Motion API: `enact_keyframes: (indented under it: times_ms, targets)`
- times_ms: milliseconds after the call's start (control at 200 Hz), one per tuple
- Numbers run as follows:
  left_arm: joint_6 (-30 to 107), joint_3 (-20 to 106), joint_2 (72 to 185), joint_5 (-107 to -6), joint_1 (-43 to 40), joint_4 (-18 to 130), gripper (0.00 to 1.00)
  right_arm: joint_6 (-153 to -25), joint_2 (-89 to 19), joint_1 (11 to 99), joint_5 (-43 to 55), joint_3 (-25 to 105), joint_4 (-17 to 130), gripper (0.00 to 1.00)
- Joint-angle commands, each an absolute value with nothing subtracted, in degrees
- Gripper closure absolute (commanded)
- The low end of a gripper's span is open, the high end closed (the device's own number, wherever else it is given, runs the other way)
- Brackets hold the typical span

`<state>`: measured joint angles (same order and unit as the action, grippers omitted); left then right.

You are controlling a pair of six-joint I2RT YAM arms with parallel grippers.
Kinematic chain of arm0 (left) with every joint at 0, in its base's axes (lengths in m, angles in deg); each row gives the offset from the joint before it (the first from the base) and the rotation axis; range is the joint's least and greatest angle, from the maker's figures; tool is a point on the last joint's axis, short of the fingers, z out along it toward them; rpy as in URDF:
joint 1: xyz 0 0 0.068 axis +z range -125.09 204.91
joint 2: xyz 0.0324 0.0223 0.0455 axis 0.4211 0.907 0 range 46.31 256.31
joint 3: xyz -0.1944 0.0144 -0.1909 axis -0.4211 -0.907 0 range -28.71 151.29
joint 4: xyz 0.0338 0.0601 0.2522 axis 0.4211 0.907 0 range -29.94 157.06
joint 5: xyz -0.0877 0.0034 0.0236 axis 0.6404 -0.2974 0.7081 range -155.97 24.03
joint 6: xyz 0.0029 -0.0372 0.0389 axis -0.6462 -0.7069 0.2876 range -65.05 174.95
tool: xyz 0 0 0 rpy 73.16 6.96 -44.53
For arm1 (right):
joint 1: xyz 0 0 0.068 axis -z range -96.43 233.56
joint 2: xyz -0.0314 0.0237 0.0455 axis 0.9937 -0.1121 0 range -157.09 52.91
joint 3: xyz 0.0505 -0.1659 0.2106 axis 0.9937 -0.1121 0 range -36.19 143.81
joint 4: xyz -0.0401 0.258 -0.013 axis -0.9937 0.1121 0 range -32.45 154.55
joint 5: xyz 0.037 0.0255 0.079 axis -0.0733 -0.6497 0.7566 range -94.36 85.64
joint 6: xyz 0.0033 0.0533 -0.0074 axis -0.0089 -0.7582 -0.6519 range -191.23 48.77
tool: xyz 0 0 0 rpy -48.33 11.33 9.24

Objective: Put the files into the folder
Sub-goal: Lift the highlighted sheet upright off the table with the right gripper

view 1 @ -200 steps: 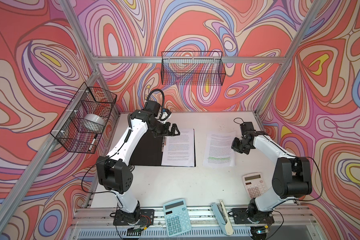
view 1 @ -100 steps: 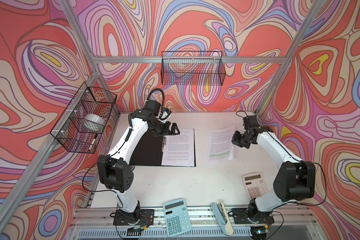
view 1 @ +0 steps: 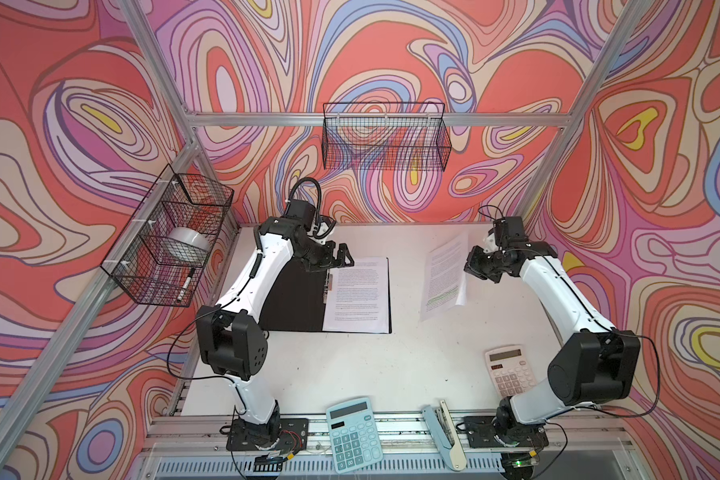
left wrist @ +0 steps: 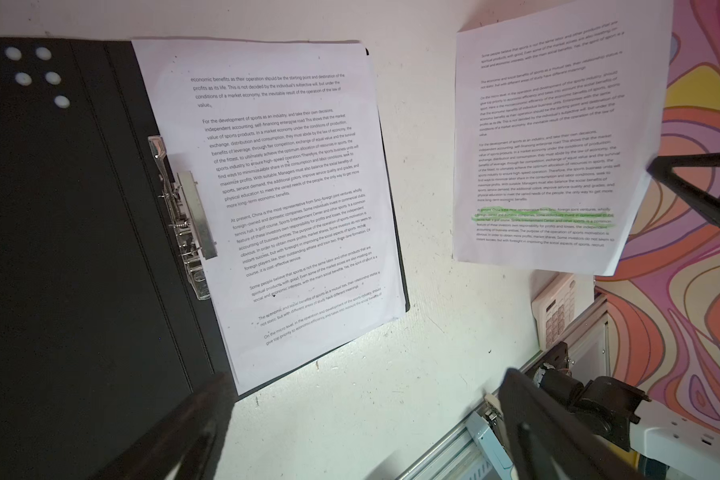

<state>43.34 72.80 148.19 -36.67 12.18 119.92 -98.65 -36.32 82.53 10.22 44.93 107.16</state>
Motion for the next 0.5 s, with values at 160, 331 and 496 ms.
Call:
enact_keyframes:
  times_ms: [160, 331, 496]
  targets:
    - [42.4, 74.3, 148.9, -35.5, 13.4, 121.1, 0.0, -97.7, -36.0, 81.7, 11.8, 50.1, 109.0, 1.0]
    - [42.3, 74.2, 148.9, -35.3, 13.7, 121.1, 0.0, -97.7, -37.6, 79.4, 11.2, 53.6, 109.9, 1.0]
    - [42.2, 73.9, 148.9, -35.1, 14.1, 121.0, 0.0, -97.9, -39.4, 76.4, 9.8, 57.7, 111.1, 1.0]
